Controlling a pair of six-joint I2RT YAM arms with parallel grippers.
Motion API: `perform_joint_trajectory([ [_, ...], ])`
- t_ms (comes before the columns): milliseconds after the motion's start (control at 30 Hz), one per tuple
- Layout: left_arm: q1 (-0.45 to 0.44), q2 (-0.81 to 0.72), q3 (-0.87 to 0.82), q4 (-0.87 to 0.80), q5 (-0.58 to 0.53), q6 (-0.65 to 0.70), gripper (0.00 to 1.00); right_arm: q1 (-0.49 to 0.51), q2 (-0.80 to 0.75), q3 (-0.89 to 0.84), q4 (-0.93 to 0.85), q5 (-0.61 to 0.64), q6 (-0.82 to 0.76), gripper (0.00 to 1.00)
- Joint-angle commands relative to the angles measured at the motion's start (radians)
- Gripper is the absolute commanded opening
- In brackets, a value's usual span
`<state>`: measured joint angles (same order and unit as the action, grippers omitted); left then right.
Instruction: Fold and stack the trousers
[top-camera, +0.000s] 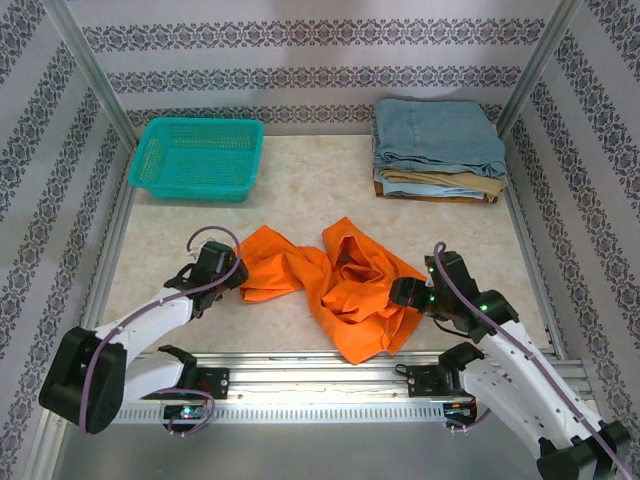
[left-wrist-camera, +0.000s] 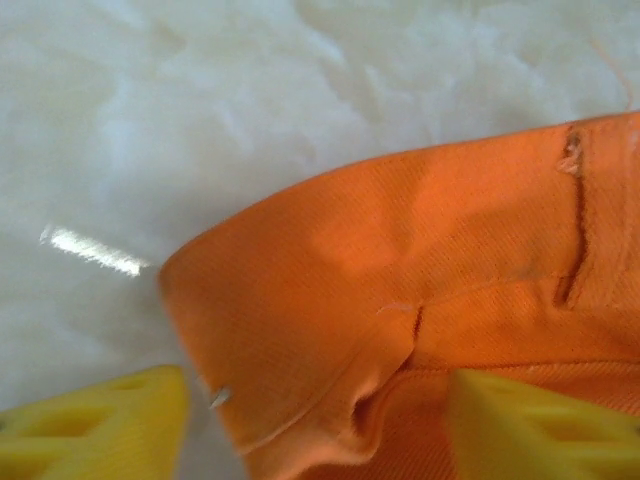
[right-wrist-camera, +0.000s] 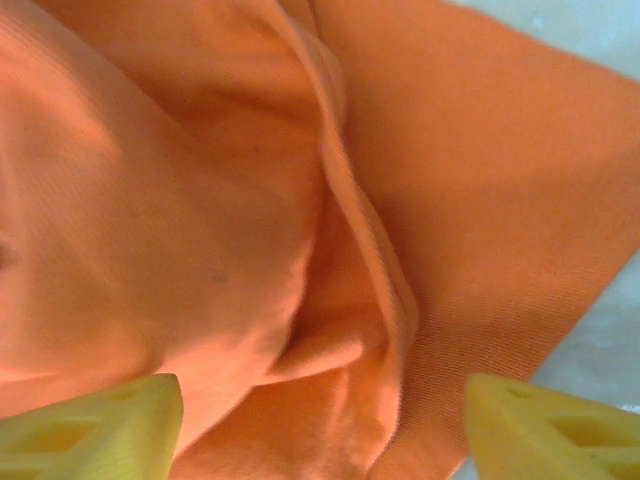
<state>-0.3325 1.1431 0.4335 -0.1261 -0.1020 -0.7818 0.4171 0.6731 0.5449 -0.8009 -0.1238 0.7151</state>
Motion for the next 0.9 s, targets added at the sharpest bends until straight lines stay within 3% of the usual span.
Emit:
perform_joint_trajectory([
  [0, 0.027, 0.019, 0.0, 0.145, 0.057, 0.035, 0.43, 0.012, 0.036, -0.045, 0.048, -0.013, 0.024, 0.65],
  [200, 0.036, -0.018, 0.011, 0.136, 0.078, 0.07, 0.0, 0.01, 0.098, -0.067, 0.11, 0.03, 0.012, 0.41],
  [300, 0.038, -0.077, 0.021, 0.098, 0.1, 0.072, 0.0, -0.001, 0.141, -0.071, 0.138, 0.052, -0.006, 0.4],
  [433, 0.041, -0.205, 0.067, -0.04, 0.085, 0.043, 0.0, -0.044, 0.207, -0.084, 0.192, 0.055, -0.035, 0.49],
  [600, 0.041, -0.359, 0.155, -0.232, 0.057, 0.037, 0.0, -0.108, 0.27, -0.073, 0.242, -0.043, -0.081, 0.0],
  [700, 0.042, -0.442, 0.229, -0.367, 0.002, 0.036, 0.0, -0.109, 0.208, -0.023, 0.17, -0.03, -0.093, 0.0],
  [867, 0.041, -0.566, 0.366, -0.526, -0.062, 0.063, 0.0, -0.11, -0.028, 0.092, 0.006, 0.086, -0.07, 0.0],
])
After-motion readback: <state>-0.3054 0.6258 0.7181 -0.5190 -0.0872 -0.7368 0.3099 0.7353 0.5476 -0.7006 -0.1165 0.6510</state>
